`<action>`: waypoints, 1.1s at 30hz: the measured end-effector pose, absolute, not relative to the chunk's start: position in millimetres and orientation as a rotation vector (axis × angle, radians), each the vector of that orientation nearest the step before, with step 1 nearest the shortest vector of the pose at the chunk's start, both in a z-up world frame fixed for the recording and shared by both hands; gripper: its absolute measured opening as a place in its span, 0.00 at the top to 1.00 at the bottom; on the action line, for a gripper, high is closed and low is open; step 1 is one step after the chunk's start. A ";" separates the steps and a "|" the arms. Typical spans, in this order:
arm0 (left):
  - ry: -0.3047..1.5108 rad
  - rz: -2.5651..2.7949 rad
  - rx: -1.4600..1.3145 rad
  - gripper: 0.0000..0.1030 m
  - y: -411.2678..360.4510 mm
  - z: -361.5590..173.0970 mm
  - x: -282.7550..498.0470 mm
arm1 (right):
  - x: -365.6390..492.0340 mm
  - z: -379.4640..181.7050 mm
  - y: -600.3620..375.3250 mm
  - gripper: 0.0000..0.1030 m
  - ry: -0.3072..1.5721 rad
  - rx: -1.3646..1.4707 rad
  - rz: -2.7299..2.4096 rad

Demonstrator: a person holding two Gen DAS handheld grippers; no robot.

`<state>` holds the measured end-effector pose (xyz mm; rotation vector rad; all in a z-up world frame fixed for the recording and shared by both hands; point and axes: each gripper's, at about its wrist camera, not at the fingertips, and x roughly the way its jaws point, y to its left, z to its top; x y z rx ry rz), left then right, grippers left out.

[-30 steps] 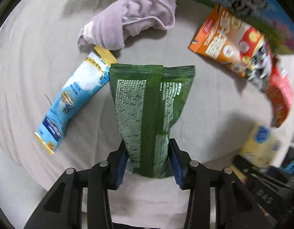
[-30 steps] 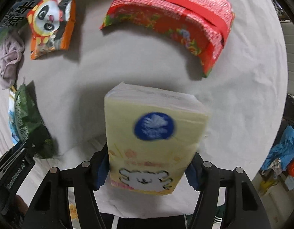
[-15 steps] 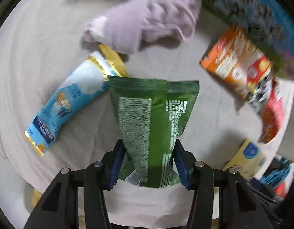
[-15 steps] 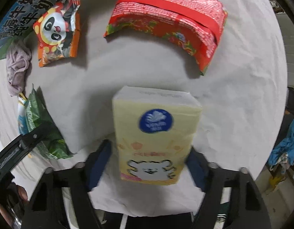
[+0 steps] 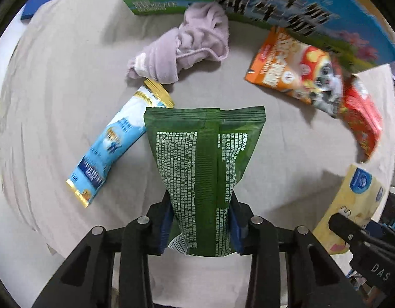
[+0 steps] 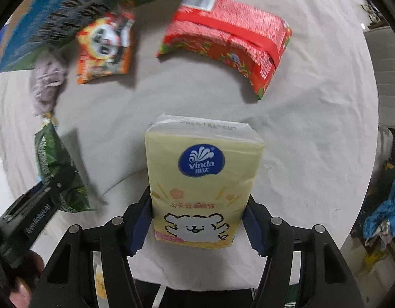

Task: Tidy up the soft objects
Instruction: 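Carry both items into the box and open both tools to release them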

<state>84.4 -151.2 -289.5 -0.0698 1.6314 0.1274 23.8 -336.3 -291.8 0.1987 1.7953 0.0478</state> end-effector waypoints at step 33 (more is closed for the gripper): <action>1.514 -0.223 -0.114 0.67 -156.8 -178.7 381.5 | 286.3 -158.8 -308.0 0.36 1.505 0.140 0.122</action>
